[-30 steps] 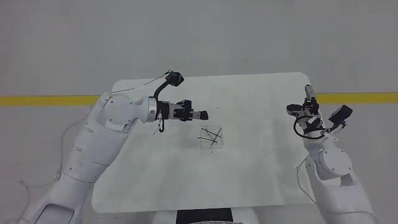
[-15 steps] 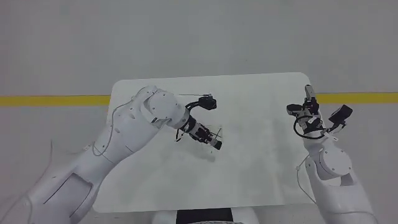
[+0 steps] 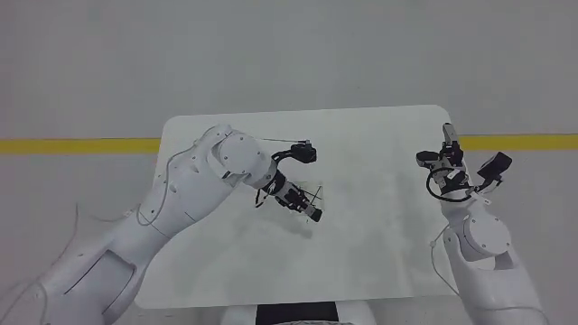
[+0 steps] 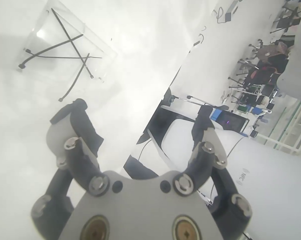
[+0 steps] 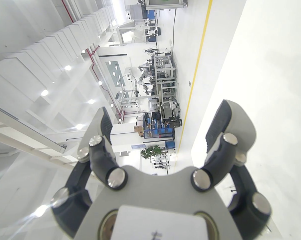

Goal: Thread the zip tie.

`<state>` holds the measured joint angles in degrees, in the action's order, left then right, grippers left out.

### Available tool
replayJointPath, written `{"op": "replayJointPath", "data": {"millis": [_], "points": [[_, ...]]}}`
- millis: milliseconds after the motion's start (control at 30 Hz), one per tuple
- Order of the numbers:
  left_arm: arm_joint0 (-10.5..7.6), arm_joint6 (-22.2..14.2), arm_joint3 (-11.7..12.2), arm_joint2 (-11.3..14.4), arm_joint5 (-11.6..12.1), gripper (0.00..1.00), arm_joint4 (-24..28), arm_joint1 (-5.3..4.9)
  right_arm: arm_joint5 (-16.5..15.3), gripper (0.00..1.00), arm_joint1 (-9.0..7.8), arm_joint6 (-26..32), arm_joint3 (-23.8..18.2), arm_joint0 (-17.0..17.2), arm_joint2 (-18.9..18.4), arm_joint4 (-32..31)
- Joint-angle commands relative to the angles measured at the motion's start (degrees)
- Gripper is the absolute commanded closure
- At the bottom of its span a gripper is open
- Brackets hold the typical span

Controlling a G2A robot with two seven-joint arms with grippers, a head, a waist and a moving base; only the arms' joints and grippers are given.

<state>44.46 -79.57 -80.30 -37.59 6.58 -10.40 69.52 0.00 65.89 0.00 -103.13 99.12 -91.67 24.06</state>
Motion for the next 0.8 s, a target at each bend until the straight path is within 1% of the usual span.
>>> {"op": "replayJointPath", "data": {"millis": [0, 67, 133, 233, 300, 367, 500, 567, 633, 667, 733, 767], "points": [[-1.60, -0.1, -0.1, 3.2, 0.4, 0.00, -5.3, 0.23, 0.0, 0.00, 0.00, 0.0, 0.0, 0.0, 0.0, 0.0], [-3.03, -0.1, 0.8, 4.8, 0.7, 0.00, -5.9, 0.35, 0.0, 0.00, 0.00, 0.0, 0.0, 0.0, 0.0, 0.0], [-5.12, -0.1, 2.1, 7.0, 0.4, 0.00, -7.3, 0.39, 0.0, 0.00, 0.00, 0.0, 0.0, 0.0, 0.0, 0.0], [-8.06, -0.1, 4.2, 9.7, 0.6, 0.00, -7.0, 0.37, 0.0, 0.00, 0.00, 0.0, 0.0, 0.0, 0.0, 0.0], [-9.82, -0.1, 5.2, 11.3, 1.1, 0.00, -6.9, 0.42, 0.0, 0.00, 0.00, 0.0, 0.0, 0.0, 0.0, 0.0], [-11.92, -0.1, 5.9, 13.3, 2.0, 0.00, -7.0, 0.68, 0.0, 0.00, 0.00, 0.0, 0.0, 0.0, 0.0, 0.0], [-15.76, -0.1, 6.4, 17.0, 3.6, 0.00, -7.4, 1.78, 0.0, 0.00, 0.00, 0.0, 0.0, 0.0, 0.0, 0.0], [-17.51, -0.1, 6.7, 18.8, 4.2, 0.00, -7.7, 2.62, 0.0, 0.00, 0.00, 0.0, 0.0, 0.0, 0.0, 0.0], [-18.65, -0.1, 7.3, 19.9, 5.2, 0.00, -7.2, 3.39, 0.0, 0.00, 0.00, 0.0, 0.0, 0.0, 0.0, 0.0], [-19.25, -0.1, 7.5, 20.5, 6.1, 0.00, -6.8, 3.90, 0.0, 0.00, 0.00, 0.0, 0.0, 0.0, 0.0, 0.0], [-19.81, -0.1, 7.6, 21.2, 9.1, 0.00, -5.8, 4.59, 0.0, 0.00, 0.00, 0.0, 0.0, 0.0, 0.0, 0.0], [-19.93, -0.1, 7.8, 21.4, 9.4, 0.00, -5.9, 4.68, 0.0, 0.00, 0.00, 0.0, 0.0, 0.0, 0.0, 0.0]]}}
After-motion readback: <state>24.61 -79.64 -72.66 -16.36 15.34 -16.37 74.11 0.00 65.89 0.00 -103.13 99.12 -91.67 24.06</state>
